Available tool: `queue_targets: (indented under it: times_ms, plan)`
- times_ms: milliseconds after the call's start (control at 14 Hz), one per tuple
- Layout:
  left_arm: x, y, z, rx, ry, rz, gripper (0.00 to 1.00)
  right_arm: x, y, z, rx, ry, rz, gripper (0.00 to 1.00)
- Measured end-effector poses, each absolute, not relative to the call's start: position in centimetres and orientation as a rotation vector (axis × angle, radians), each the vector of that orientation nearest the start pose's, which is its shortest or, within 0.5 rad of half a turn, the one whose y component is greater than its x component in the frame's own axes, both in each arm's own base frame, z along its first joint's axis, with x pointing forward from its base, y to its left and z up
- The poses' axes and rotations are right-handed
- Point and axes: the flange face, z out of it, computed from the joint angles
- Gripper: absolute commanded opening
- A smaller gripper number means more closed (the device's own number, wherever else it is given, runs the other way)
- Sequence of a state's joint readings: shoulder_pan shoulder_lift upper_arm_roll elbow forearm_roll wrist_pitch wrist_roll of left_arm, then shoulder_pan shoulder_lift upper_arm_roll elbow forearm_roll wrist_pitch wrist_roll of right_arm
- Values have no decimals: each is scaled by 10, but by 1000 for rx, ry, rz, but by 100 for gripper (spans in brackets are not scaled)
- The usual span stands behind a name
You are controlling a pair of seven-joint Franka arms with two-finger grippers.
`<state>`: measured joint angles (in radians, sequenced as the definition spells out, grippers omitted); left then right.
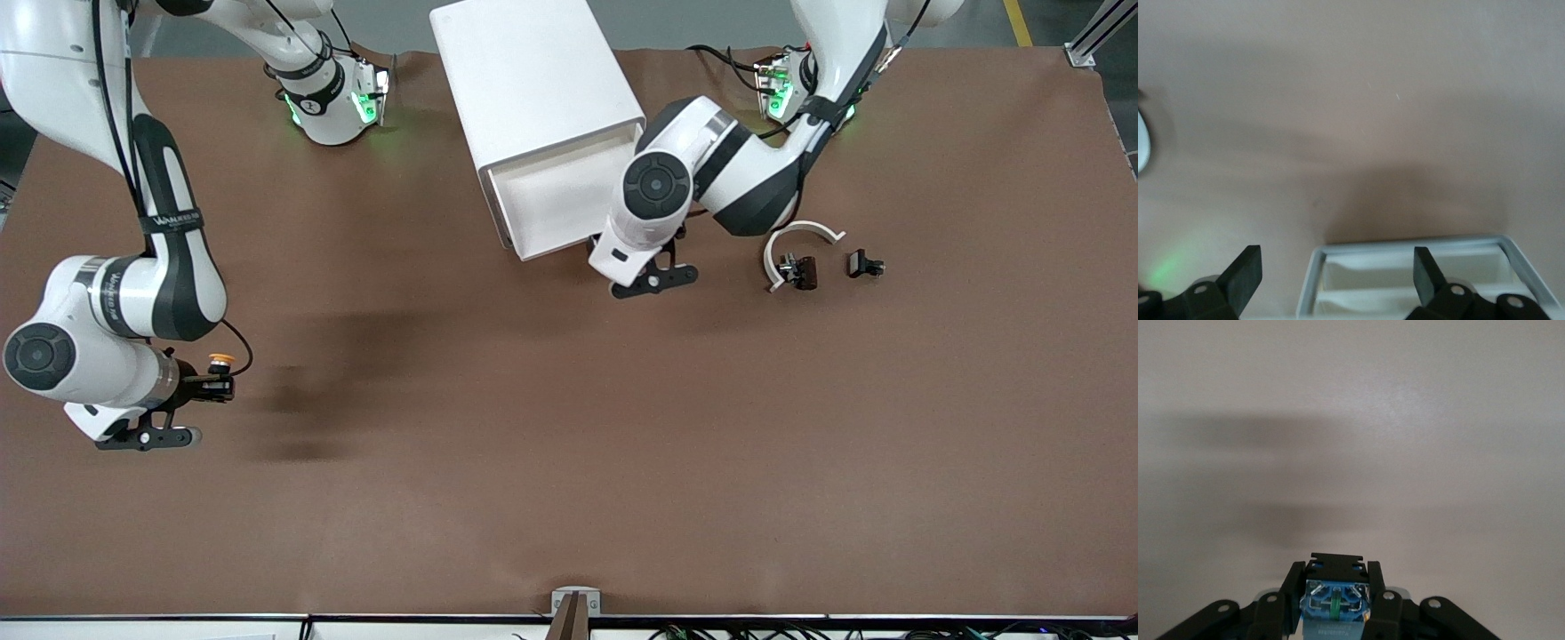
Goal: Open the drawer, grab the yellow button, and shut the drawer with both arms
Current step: 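Push the top drawer closed with the left gripper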
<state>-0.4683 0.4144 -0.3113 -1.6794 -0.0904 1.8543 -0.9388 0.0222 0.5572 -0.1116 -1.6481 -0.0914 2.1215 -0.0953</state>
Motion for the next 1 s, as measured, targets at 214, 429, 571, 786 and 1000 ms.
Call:
queue_targets:
  times_ms: [214, 429, 571, 786, 1000]
  plan:
    - [439, -459, 357, -3067, -307, 528, 100, 661, -69, 254, -3277, -212, 147, 24]
    - [408, -481, 356, -3074, -275, 625, 100, 645, -94, 231, -3264, -248, 165, 26]
    - [388, -492, 350, -3073, -270, 689, 100, 634, -110, 218, -3261, -230, 153, 26]
    - [362, -506, 338, -3064, -339, 738, 100, 616, -121, 196, -3257, -215, 138, 26]
    - [353, -510, 335, -3046, -411, 787, 100, 611, -126, 192, -3254, -218, 144, 29]
